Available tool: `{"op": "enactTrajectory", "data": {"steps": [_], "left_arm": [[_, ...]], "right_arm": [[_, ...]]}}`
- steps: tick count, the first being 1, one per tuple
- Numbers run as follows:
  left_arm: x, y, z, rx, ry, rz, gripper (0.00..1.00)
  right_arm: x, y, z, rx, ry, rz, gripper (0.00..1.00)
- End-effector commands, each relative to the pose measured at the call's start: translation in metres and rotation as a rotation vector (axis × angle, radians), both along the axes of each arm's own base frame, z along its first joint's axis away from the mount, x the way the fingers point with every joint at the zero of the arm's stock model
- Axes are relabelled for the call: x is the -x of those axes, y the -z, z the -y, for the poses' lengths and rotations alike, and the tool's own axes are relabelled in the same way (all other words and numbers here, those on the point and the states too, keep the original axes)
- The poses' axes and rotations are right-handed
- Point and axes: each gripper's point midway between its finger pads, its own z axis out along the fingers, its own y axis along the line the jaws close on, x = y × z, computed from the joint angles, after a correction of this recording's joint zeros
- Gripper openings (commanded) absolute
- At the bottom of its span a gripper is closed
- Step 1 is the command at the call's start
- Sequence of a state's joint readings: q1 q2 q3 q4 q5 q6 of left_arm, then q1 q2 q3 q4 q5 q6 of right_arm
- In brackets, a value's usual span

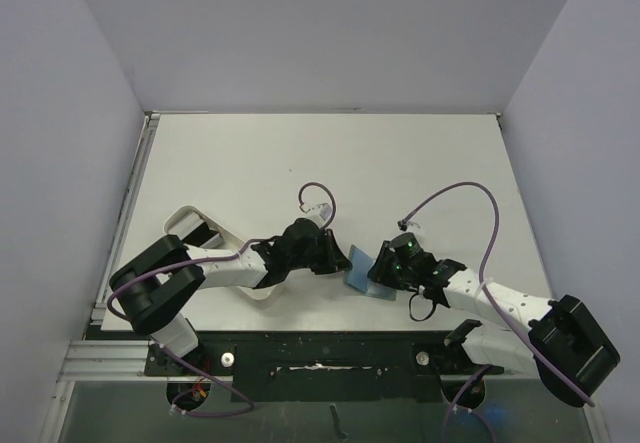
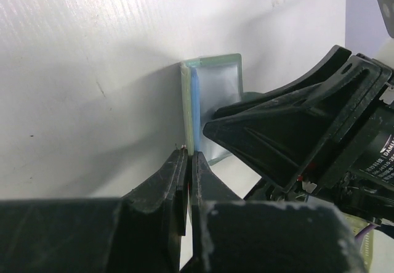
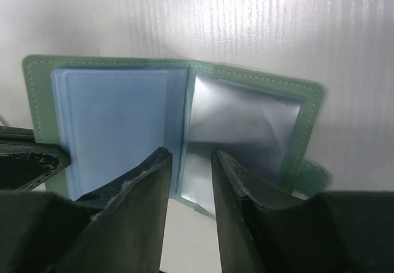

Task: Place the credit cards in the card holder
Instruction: Open the card holder at the center of the board.

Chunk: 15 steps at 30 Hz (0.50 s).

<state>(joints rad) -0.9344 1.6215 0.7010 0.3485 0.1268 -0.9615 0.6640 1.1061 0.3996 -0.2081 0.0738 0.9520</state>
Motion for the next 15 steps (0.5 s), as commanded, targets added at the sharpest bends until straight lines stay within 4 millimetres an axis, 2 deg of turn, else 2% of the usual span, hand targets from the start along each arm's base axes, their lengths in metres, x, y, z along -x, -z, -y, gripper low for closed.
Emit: {"op": "enactTrajectory", "data": {"steps": [1, 4, 6, 12, 15], "left_arm": [[-0.004, -0.029, 0.009, 0.090, 0.000, 0.053, 0.03], [-0.003, -0.029, 0.009, 0.096, 0.002, 0.049, 0.09], [-0.002, -0.029, 0.010, 0.100, 0.007, 0.046, 0.11], [-0.002, -0.030, 0.011, 0.113, 0.005, 0.043, 0.12], [-0.001, -0.029, 0.010, 0.112, 0.004, 0.040, 0.09]], "right_arm": [[-0.017, -0.026, -0.021, -0.108, -0.032, 0.119, 0.36], [-0.020, -0.042, -0.032, -0.179, -0.065, 0.179, 0.44], [-0.021, -0.045, -0.036, -0.201, -0.075, 0.192, 0.49], [-0.017, -0.038, -0.045, -0.235, -0.104, 0.164, 0.57], [-0.015, -0.035, -0.047, -0.245, -0.109, 0.157, 0.59]]}}
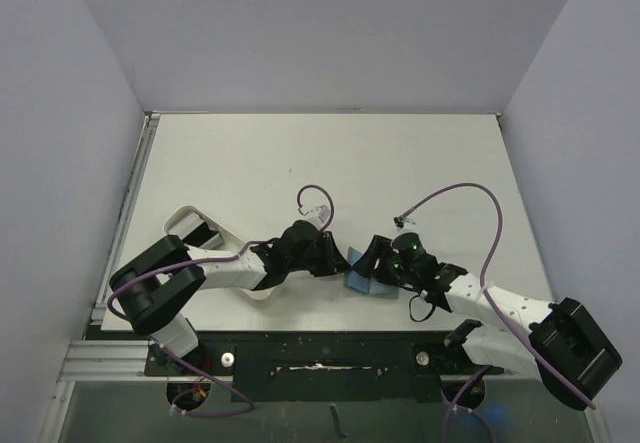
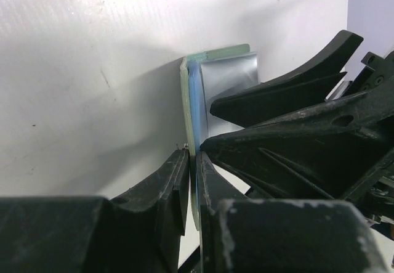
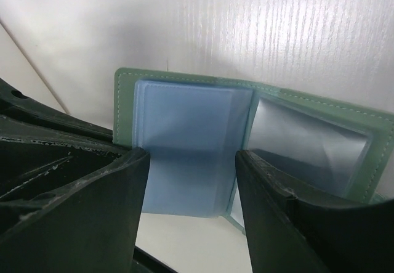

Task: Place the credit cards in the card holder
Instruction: Open the card holder at the center of the board.

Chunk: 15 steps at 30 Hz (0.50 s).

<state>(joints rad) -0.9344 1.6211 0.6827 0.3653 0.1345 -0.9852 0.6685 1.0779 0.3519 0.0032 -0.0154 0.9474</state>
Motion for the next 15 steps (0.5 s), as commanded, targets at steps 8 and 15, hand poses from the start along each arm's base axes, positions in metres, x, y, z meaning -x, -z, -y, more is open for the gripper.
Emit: {"op": "enactTrajectory", "data": {"steps": [8, 15], "left_arm": [[-0.0036, -0.0324, 0.0127, 0.111, 0.013, 0.057, 0.00], [-0.0024, -0.0351, 0.0145, 0.129, 0.018, 0.053, 0.00]], "right_arm": [[-0.0001, -0.0111, -0.0189, -0.087, -0.056, 0.041, 0.64], [0.0050, -0.0025, -0.0134, -0.057, -0.039, 0.019, 0.66]]}}
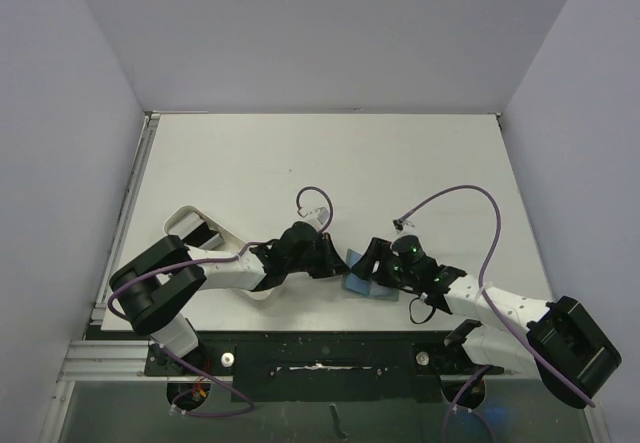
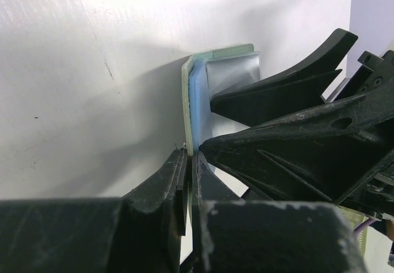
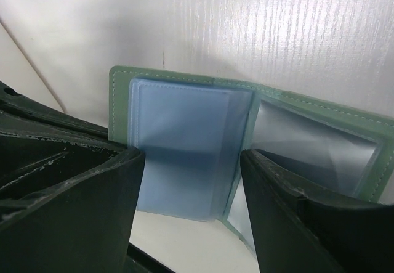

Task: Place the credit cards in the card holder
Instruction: Open the card holder at the center of the board.

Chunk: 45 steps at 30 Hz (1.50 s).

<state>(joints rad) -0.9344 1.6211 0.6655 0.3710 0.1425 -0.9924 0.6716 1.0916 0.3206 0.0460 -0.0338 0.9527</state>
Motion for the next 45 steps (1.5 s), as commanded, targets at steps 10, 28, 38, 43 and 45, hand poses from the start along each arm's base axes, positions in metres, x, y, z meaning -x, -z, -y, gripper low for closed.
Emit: {"op": "enactTrajectory", "data": {"steps": [10, 28, 38, 43, 45], "left_arm": [[-0.006, -0.042, 0.016, 0.136, 0.009, 0.072, 0.00], [-0.003, -0.030, 0.025, 0.152, 0.048, 0.053, 0.29], [-0.010, -0.016, 0.025, 0.070, 0.044, 0.061, 0.30], [-0.010, -0.015, 0.026, 0.060, 0.043, 0.067, 0.11], [-0.011, -0.019, 0.025, 0.055, 0.045, 0.074, 0.00]], "right_arm": [[0.003, 0.014, 0.015, 0.110, 0.053, -0.033, 0.53], [0.003, 0.015, 0.021, 0.107, 0.080, -0.016, 0.40], [0.003, 0.010, 0.021, 0.094, 0.083, 0.000, 0.41], [0.004, 0.011, 0.022, 0.097, 0.085, -0.005, 0.40], [0.005, 0.010, 0.024, 0.107, 0.090, -0.009, 0.40]]}}
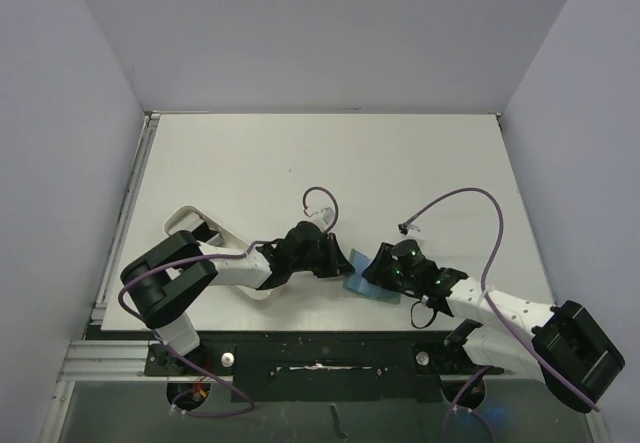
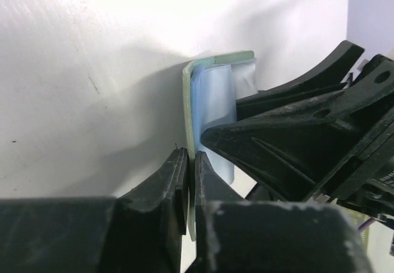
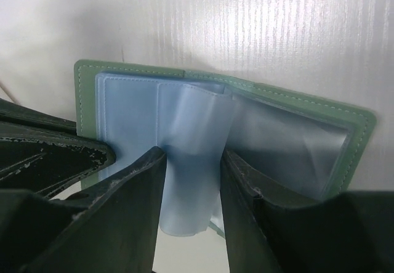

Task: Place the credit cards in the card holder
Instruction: Open the card holder at the center of the board.

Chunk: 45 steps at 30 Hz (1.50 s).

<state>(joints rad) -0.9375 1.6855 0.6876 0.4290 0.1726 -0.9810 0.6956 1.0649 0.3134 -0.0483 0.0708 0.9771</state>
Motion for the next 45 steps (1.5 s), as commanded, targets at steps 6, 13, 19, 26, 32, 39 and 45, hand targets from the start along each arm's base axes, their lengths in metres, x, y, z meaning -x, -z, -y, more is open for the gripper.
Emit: {"op": "enactTrajectory", "data": {"steps": [6, 13, 19, 26, 32, 39, 45], "left_arm": [[-0.012, -0.057, 0.009, 0.036, 0.005, 0.120, 0.00], [-0.016, -0.066, 0.006, 0.001, -0.013, 0.131, 0.00], [-0.023, -0.068, 0.006, -0.097, -0.020, 0.161, 0.00], [-0.027, -0.071, 0.006, -0.162, -0.019, 0.169, 0.00], [-0.028, -0.070, 0.001, -0.209, -0.026, 0.157, 0.00], [-0.024, -0.084, 0.006, -0.163, -0.011, 0.148, 0.00], [-0.021, -0.094, 0.007, -0.097, -0.017, 0.122, 0.00]], "right_arm": [[0.005, -0.017, 0.035, 0.098, 0.127, 0.002, 0.43], [0.004, -0.067, 0.044, 0.039, 0.191, 0.086, 0.45], [-0.010, -0.124, 0.011, -0.157, 0.098, 0.240, 0.45], [-0.022, -0.139, -0.027, -0.274, -0.012, 0.286, 0.45], [-0.024, -0.135, -0.045, -0.330, -0.052, 0.270, 0.46], [-0.024, -0.096, -0.036, -0.213, -0.035, 0.216, 0.57], [-0.019, -0.064, -0.037, -0.166, -0.059, 0.152, 0.60]]}}
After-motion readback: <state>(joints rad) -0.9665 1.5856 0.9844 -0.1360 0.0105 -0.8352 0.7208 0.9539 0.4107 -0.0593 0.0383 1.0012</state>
